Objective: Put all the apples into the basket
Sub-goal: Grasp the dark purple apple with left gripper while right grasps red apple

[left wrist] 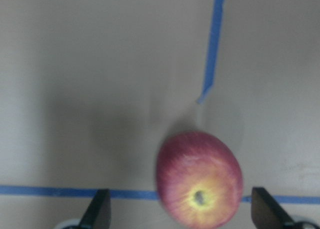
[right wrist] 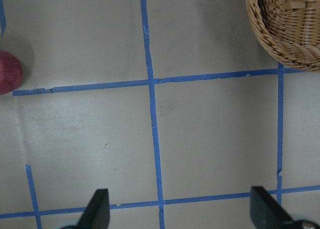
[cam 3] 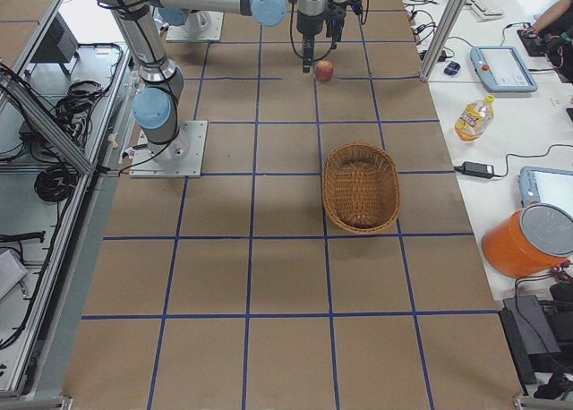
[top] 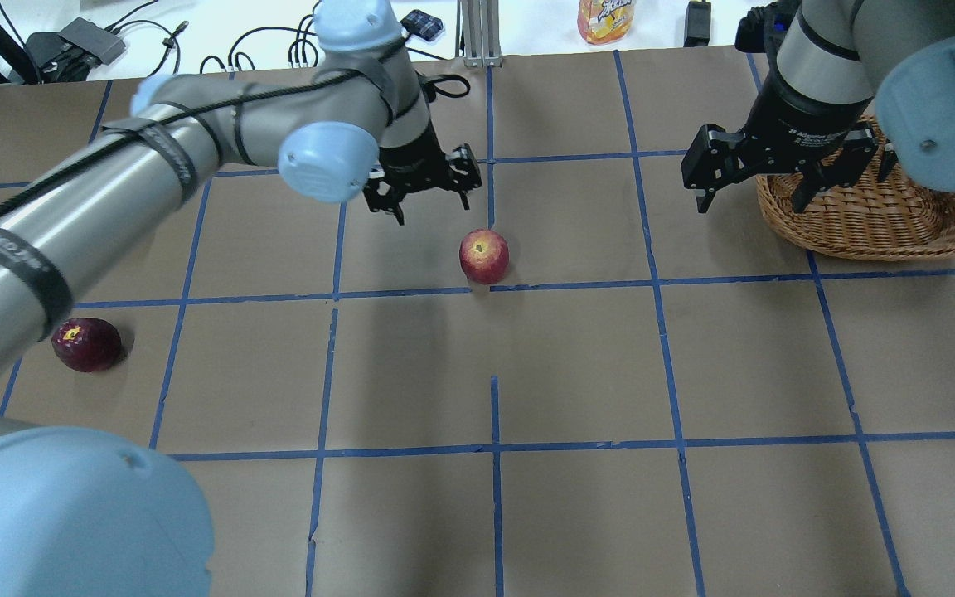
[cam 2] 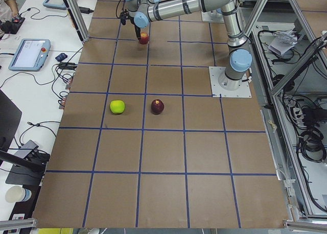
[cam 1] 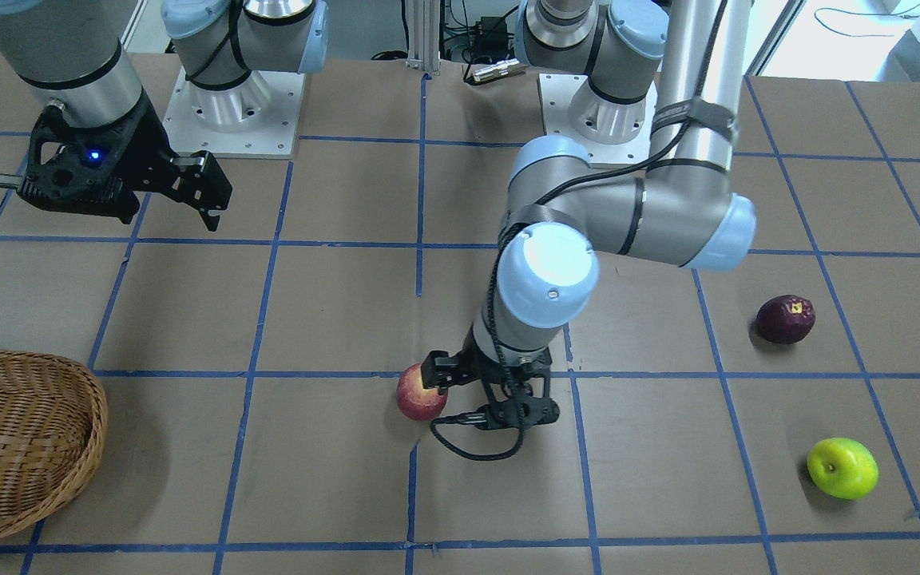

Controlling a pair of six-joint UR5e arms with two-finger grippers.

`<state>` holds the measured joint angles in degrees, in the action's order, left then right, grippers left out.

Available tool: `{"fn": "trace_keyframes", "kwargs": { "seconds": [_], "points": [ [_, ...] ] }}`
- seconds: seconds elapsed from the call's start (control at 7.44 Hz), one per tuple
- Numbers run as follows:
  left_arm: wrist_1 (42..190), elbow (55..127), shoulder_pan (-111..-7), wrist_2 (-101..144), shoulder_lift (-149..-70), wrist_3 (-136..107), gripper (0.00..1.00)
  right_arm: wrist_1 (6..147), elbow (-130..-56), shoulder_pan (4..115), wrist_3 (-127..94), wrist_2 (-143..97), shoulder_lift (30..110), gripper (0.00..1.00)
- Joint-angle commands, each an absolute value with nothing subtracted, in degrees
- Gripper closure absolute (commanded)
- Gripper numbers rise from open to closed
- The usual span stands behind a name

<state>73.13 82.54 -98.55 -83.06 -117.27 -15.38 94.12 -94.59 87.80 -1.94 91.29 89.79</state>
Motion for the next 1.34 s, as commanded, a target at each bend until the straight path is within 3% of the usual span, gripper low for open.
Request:
{"fn": "trace_keyframes", "kwargs": {
  "seconds": [0.0,0.67,1.21],
  "points": [
    [85.6,80.5,-86.5,-87.4,-112.2,-1.6,0.00,97.4,-95.0,88.1,-4.7,90.8,87.0,0.00],
    [82.5,91.8,-62.3,-98.3,-109.8,26.6,0.00,114.6,-93.3,101.7,-28.5,88.0,72.5,0.00],
    [70.8,100.2,-56.3,-98.5,-111.6,34.2,0.00,117.2,-86.3,108.6,-40.9,88.1,60.6,0.00]
  ]
}}
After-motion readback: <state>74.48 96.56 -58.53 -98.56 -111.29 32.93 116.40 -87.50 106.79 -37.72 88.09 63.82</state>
